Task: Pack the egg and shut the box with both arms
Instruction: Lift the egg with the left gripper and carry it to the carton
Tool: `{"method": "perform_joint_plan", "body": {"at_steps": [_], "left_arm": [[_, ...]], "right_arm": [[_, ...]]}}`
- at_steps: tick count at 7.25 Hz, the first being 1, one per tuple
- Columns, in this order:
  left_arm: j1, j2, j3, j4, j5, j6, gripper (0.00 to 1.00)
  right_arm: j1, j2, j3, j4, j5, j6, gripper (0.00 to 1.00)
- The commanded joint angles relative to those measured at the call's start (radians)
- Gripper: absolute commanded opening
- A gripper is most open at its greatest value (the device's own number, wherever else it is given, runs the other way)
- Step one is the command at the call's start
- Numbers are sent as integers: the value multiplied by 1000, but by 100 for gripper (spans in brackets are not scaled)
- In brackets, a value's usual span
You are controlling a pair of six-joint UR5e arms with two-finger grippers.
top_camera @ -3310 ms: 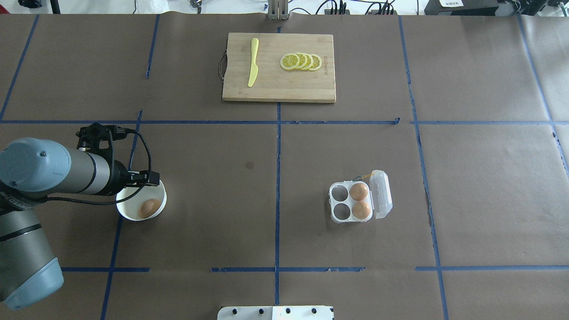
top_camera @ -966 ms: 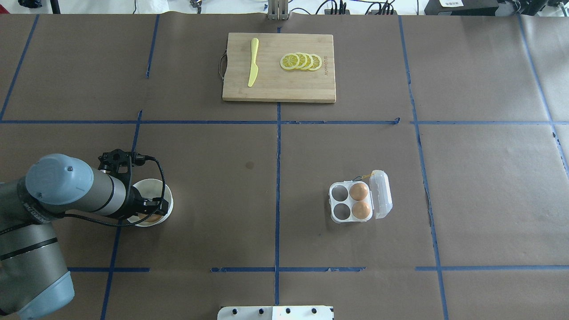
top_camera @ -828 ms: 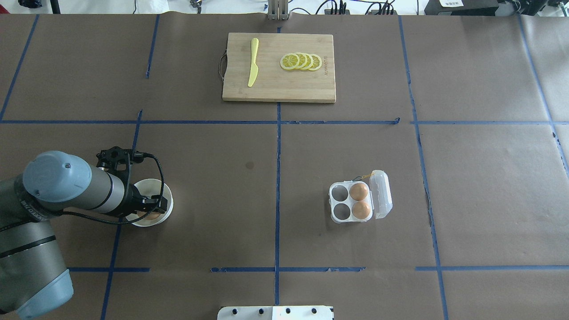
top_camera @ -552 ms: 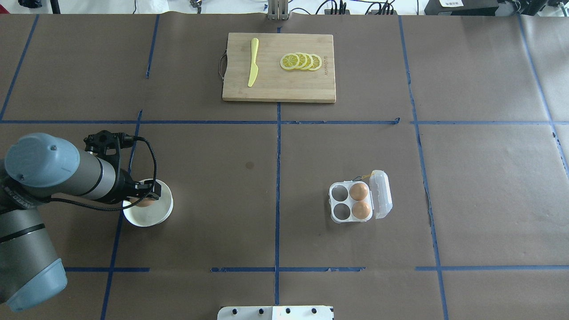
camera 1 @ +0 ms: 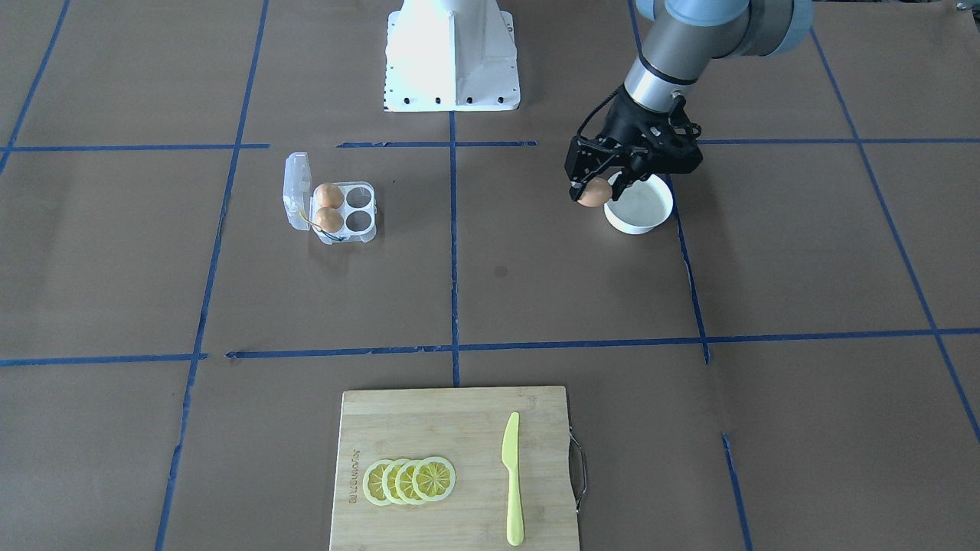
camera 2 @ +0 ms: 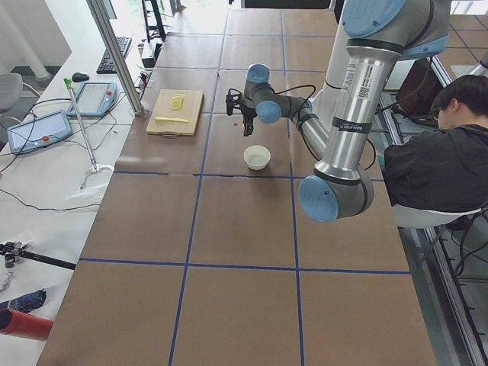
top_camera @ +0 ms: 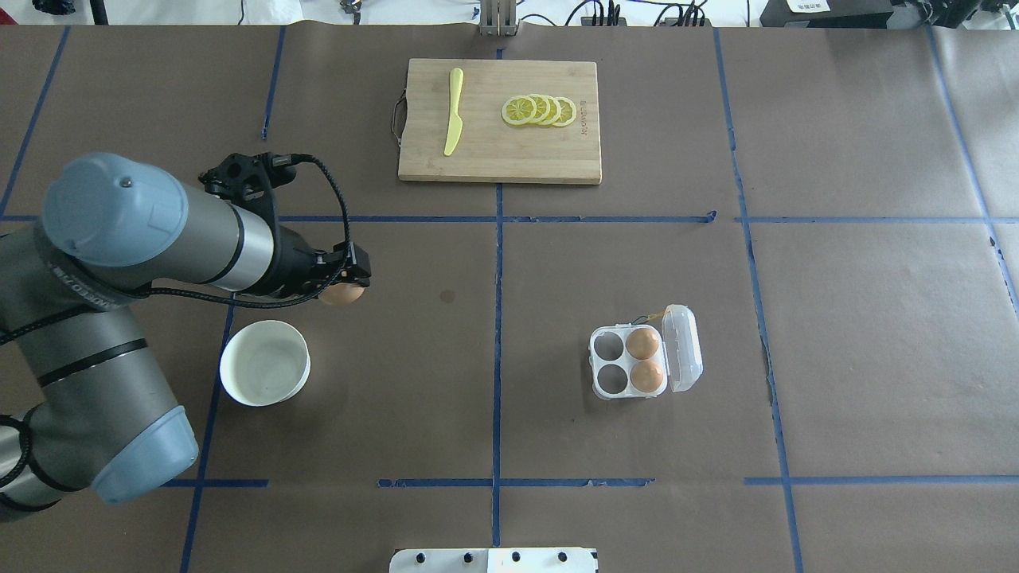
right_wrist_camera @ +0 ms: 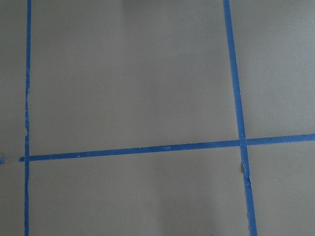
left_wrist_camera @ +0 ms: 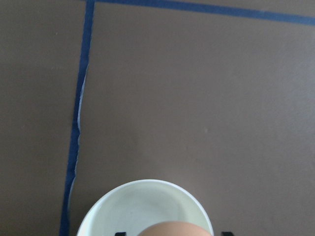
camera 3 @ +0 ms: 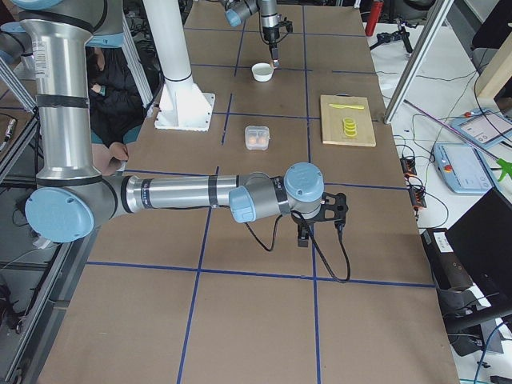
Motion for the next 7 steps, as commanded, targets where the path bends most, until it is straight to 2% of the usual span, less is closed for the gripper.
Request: {"method": "perform_joint_plan", "body": {"at_steps": [1,2,3,4,5,6,7], "left_arm": [[36,-99,148,-374,-3,-237,0],[68,-130,239,-532,2,-308,0],[126,-194,307,-559,6,-309,0],[152,-257,376,-602,61,-309,0],[187,-301,490,-718,115,-308,0],[198,-364,601,-783,137,-301,0],[203,-426,678,-785,146,-298,0]], "right_arm": [[0,0,1,0,1,0,100],[0,0,2,-1,1,0,100],[-2,0,2,-1,1,0,100],[0,0,1,-1,1,0,100],[0,0,1,-1,1,0,100],[0,0,-7,-1,-2,0,100],[0,0,-7,-3,0,0,100]]}}
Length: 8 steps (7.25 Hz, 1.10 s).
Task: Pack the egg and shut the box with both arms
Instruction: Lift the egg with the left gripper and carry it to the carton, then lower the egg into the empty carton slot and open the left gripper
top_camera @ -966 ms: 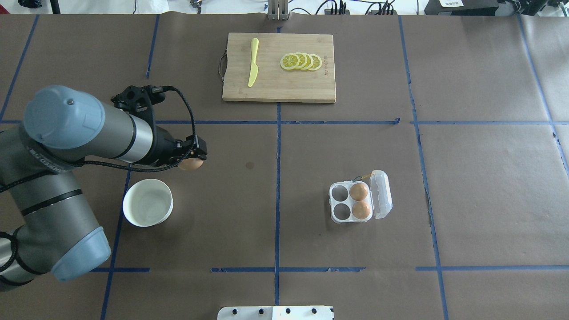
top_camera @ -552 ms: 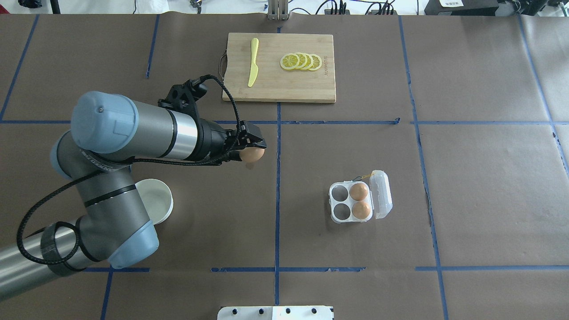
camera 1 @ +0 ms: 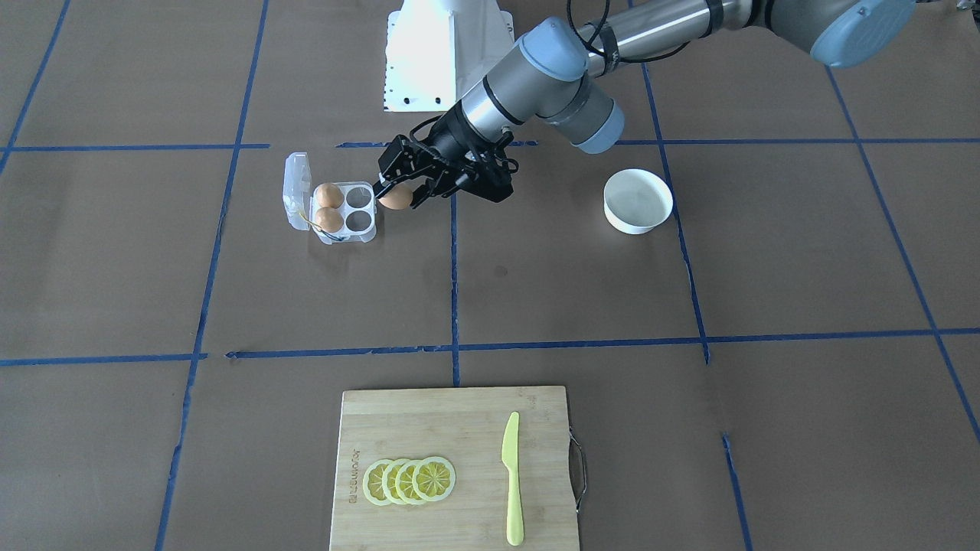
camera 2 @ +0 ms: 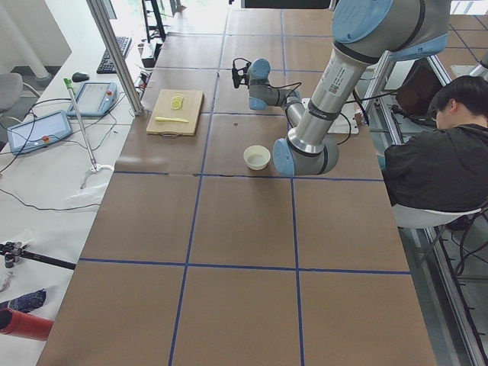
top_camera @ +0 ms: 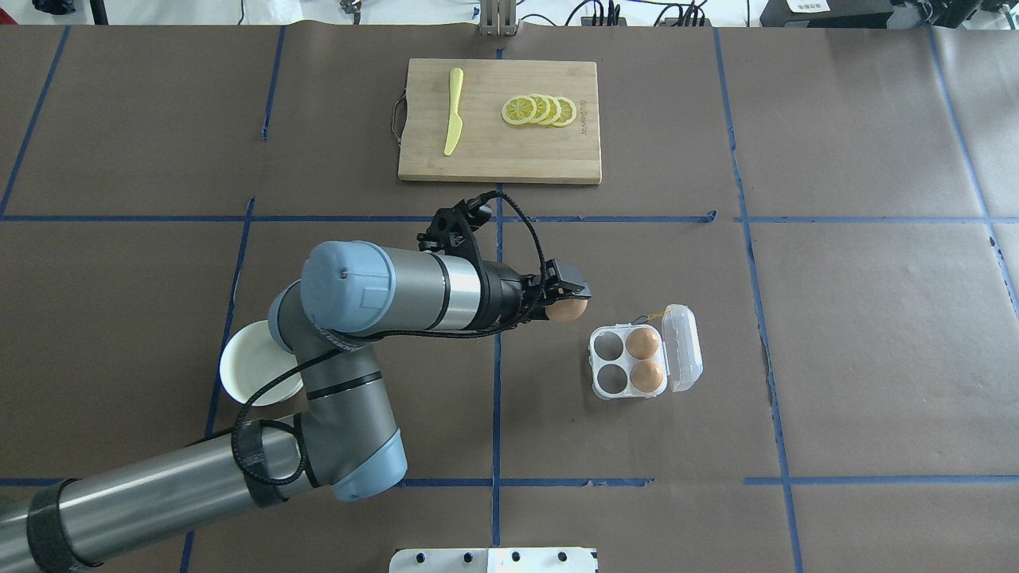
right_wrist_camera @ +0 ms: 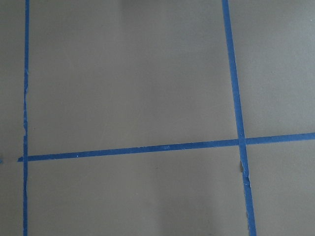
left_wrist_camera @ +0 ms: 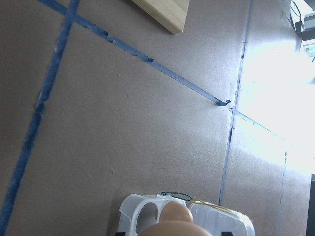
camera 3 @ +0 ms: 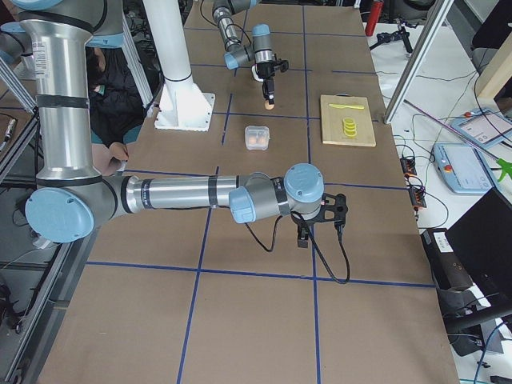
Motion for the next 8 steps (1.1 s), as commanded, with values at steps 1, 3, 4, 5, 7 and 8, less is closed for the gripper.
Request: {"method": "perform_joint_plan", "body": {"at_steps": [1,3,4,5,7,8], "left_arm": [[28,-79,115,-40,38,7,0],[45,-89,143,-50,46,67,0],[54,-93,143,-50,46,65,0],[59,-108,155,-50,46,65,0],[63,-112,161,-50,46,65,5],[63,-109,163,-50,46,67,61]], "right_arm": [[0,0,-3,-1,2,0,100],[0,0,-3,-1,2,0,100],[0,0,-3,-1,2,0,100],[0,0,-3,-1,2,0,100],[0,0,-3,-1,2,0,100],[0,-2,-4,-1,2,0,100]]}}
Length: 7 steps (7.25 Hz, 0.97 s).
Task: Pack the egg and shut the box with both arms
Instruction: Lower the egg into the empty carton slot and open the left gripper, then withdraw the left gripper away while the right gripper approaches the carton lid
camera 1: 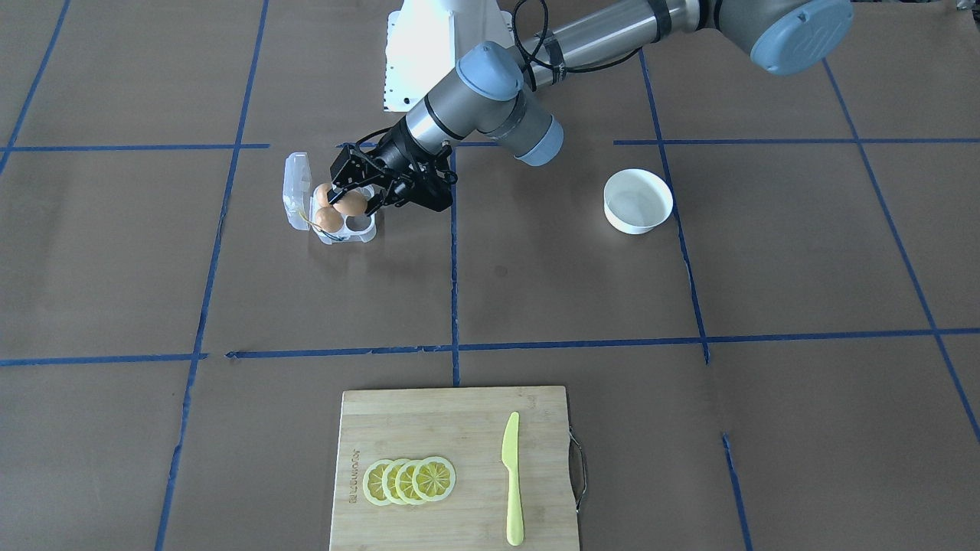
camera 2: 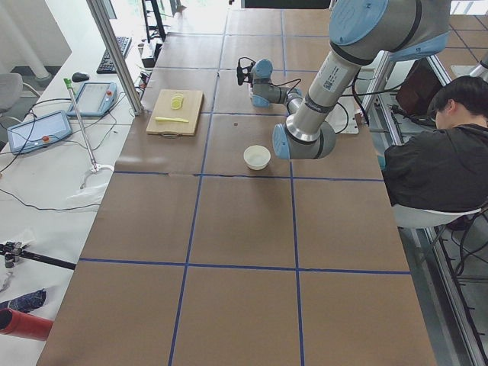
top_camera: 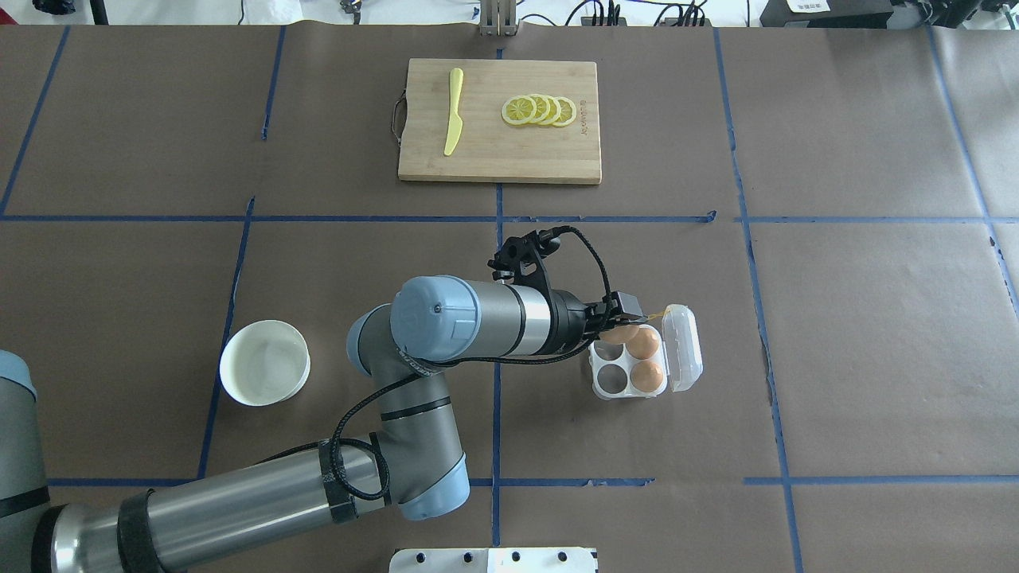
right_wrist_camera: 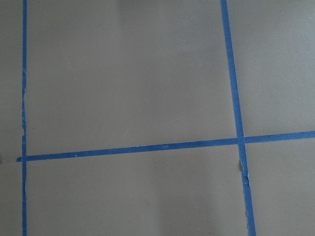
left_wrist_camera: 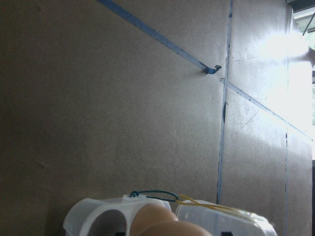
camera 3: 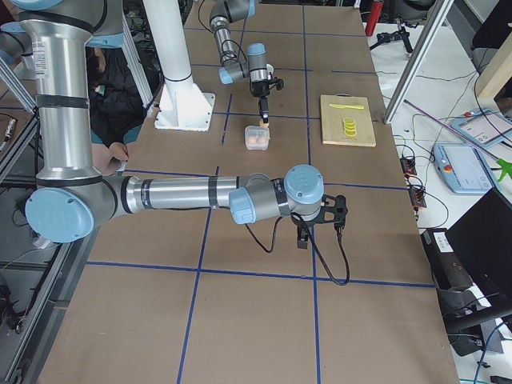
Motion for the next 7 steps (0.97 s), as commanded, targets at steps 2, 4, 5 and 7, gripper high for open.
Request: {"method": "perform_joint_plan", "body": {"at_steps": [2,4,5,7], "left_arm": [[1,-1,1,2,0,4,100],[-25,-1,-10,9,-2,73,100],[-74,2,-21,14,-36,76,100],[-166,34,-135,204,-201,160,100]], "right_arm": [[0,-1,-2,-2,2,0,100],[0,0,5,2,2,0,100],[-2,2,8,3,0,2,100],[-46,2,72,2,-12,3,100]]}}
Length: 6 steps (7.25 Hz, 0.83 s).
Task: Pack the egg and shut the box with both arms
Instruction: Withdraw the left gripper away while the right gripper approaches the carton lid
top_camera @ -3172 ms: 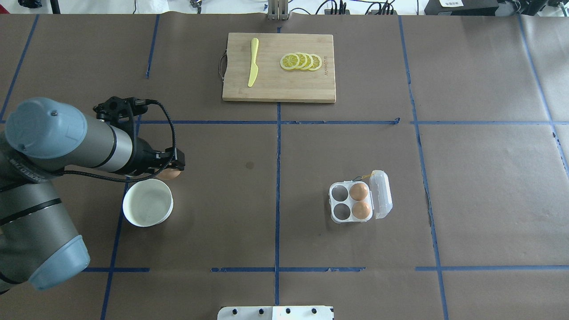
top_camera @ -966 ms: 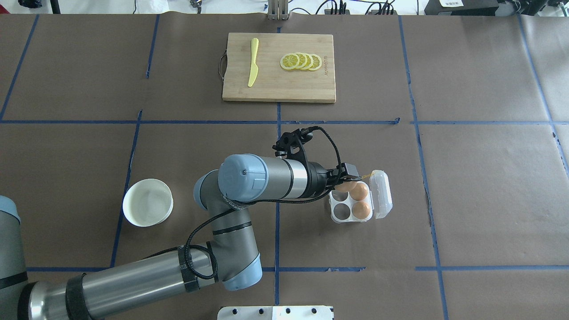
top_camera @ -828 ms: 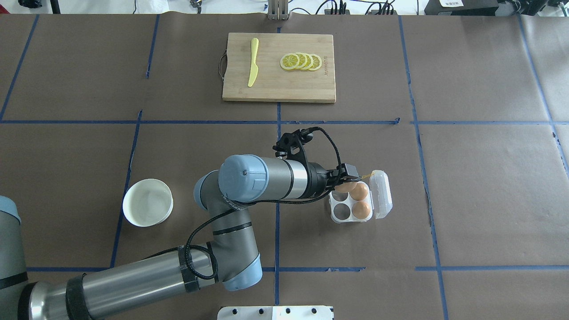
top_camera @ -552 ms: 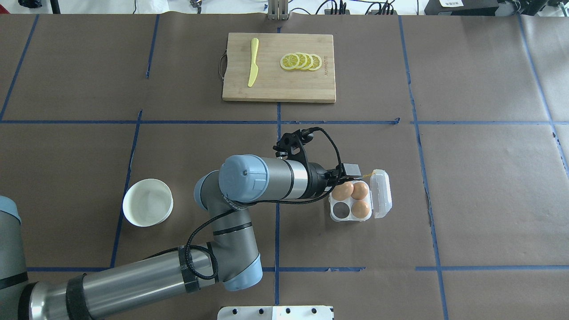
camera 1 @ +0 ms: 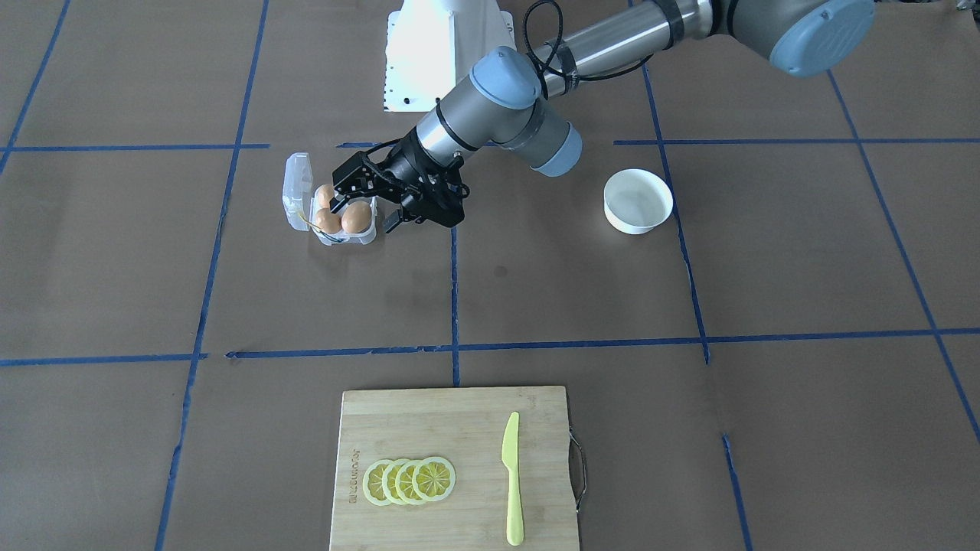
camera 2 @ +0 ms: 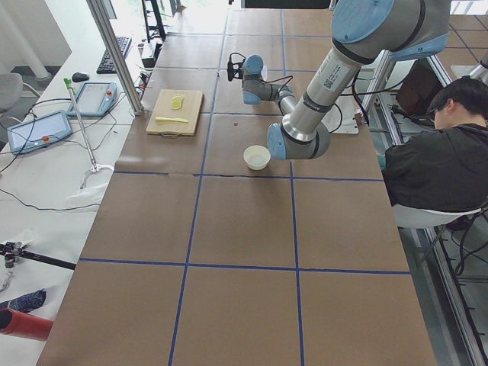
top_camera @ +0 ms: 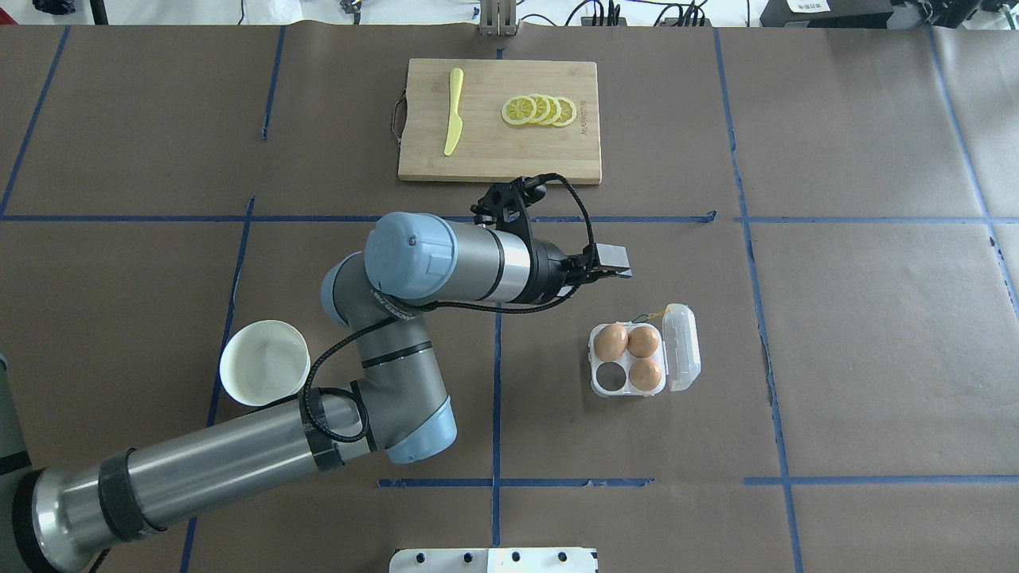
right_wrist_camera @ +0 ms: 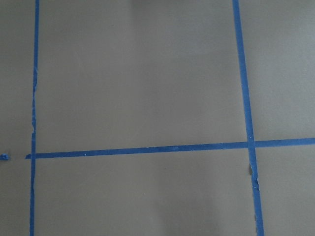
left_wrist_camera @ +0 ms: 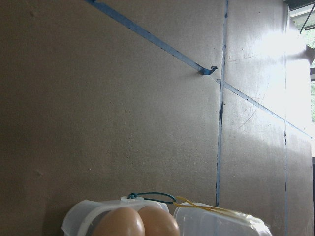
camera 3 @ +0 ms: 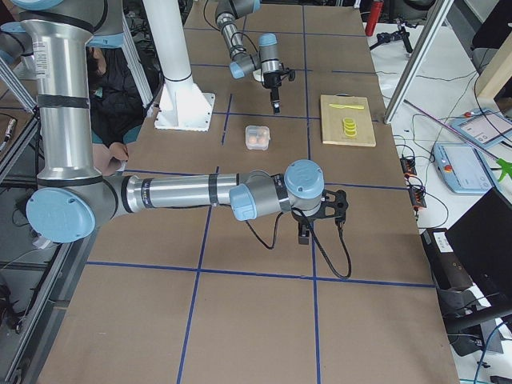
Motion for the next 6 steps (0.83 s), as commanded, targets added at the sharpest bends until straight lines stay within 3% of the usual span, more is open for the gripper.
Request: {"method": "perform_joint_plan", "body": {"at_steps": [1,2,3,4,6], "left_arm": [[-77,60,-143,187,-90,103,100],[-142,96,-221,300,-202,177,100],[-201,167,-342,394,-252,237,100],[-248,228,-434,462,-265,284,100],[-368,236,-512,636,-273,396,100]], "right_arm": [[-80,0,75,2,-19,102,100],[-164,0,148,2,-96,241,100],[-226,-2,193,4,-108,326,99],[-275,-5,221,25,-109,394,83],[-436,-55,221,324,-164,678,24]]}}
